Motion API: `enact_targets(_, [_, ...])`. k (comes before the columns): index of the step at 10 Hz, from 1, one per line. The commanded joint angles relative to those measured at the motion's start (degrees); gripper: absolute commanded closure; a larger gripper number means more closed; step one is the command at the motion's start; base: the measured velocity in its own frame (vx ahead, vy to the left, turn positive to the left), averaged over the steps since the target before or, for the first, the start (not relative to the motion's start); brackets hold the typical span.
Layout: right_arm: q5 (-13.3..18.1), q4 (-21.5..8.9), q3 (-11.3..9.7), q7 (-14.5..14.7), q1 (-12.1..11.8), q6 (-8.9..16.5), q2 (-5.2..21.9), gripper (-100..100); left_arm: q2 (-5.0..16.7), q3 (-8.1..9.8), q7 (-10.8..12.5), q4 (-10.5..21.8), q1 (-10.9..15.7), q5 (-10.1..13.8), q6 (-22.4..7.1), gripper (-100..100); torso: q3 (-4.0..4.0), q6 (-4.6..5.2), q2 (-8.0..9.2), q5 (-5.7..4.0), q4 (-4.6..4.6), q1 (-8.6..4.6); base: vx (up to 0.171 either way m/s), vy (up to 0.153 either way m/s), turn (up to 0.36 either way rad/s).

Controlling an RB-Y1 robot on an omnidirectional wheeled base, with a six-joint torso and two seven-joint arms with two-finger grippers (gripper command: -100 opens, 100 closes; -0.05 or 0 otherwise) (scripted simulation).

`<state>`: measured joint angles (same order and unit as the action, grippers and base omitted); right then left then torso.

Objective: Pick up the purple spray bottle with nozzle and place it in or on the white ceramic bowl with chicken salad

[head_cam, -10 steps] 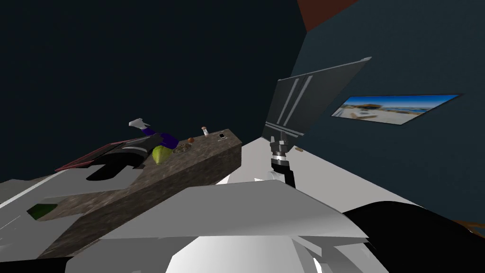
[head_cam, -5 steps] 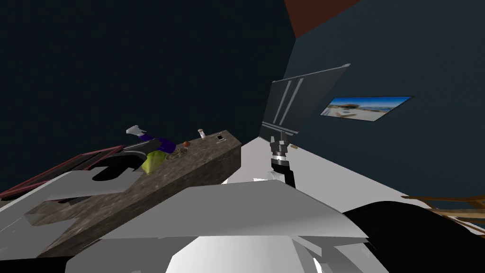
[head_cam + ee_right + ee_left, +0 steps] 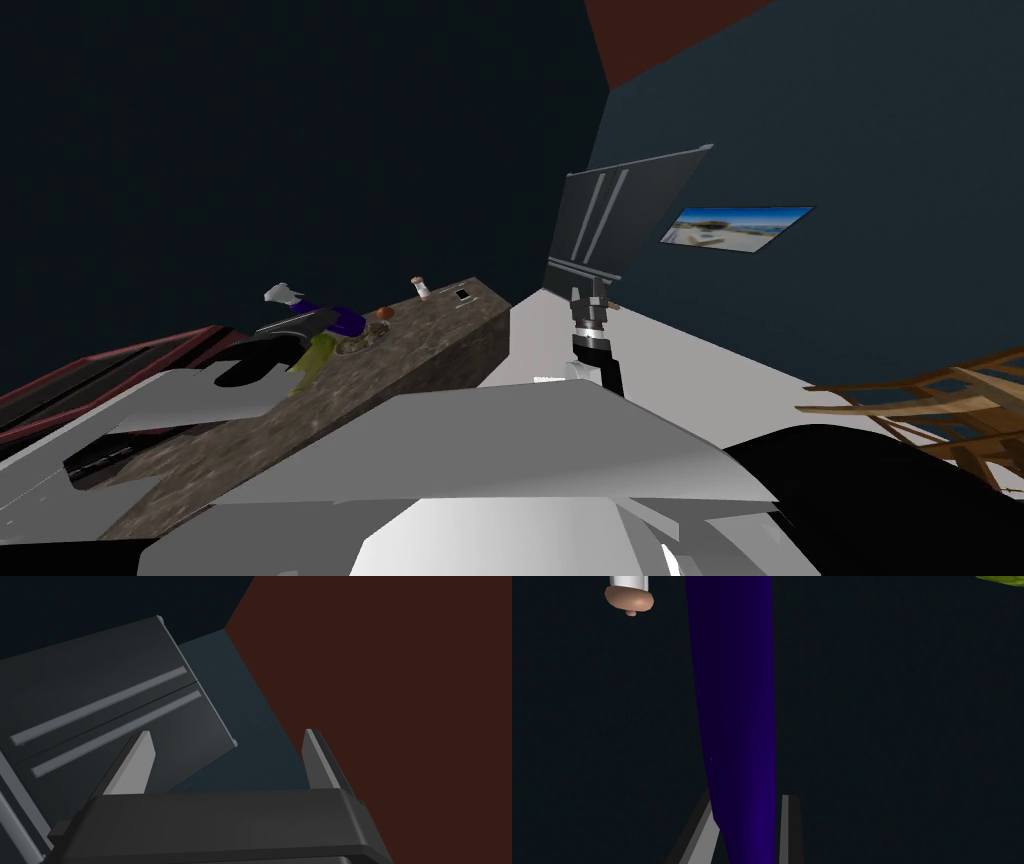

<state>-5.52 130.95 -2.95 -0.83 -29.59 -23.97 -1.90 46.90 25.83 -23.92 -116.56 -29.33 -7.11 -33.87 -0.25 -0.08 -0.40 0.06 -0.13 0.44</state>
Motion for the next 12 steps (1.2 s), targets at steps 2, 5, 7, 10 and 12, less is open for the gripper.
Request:
enact_targets(2, [0.0,0.0,0.0,0.0,0.0,0.0,0.0,0,0.9,-0.55,0.2,0.7,-1.3,0.0,-3.6,100,-0.01,0.0,-0.03,-0.05,0.0,-0.03,0.065,0.093,-0.14])
enact_targets(5, [0.0,0.0,0.0,0.0,0.0,0.0,0.0,0,1.0,-0.58,0.1,0.0,-0.6,0.2,-3.7,-100,0.09,-0.02,0.17,-0.13,0.03,-0.38,0.01,0.02,-0.017])
enact_targets(7, [0.0,0.0,0.0,0.0,0.0,0.0,0.0,0,1.0,-0.58,0.1,0.0,-0.6,0.2,-3.7,-100,0.13,-0.03,0.23,-0.16,0.05,-0.47,0.0,0.0,0.0])
enact_targets(10, [0.0,0.0,0.0,0.0,0.0,0.0,0.0,0,2.2,0.4,0.2,-2.5,-1.5,1.7,-5.8,-100,0.14,-0.03,0.25,-0.16,0.05,-0.48,0.005,0.006,0.015])
enact_targets(12, [0.0,0.0,0.0,0.0,0.0,0.0,0.0,0,3.4,1.38,0.3,-5.1,-2.3,3.1,-7.9,-100,0.11,-0.03,0.19,-0.14,0.04,-0.36,0.02,0.039,0.035])
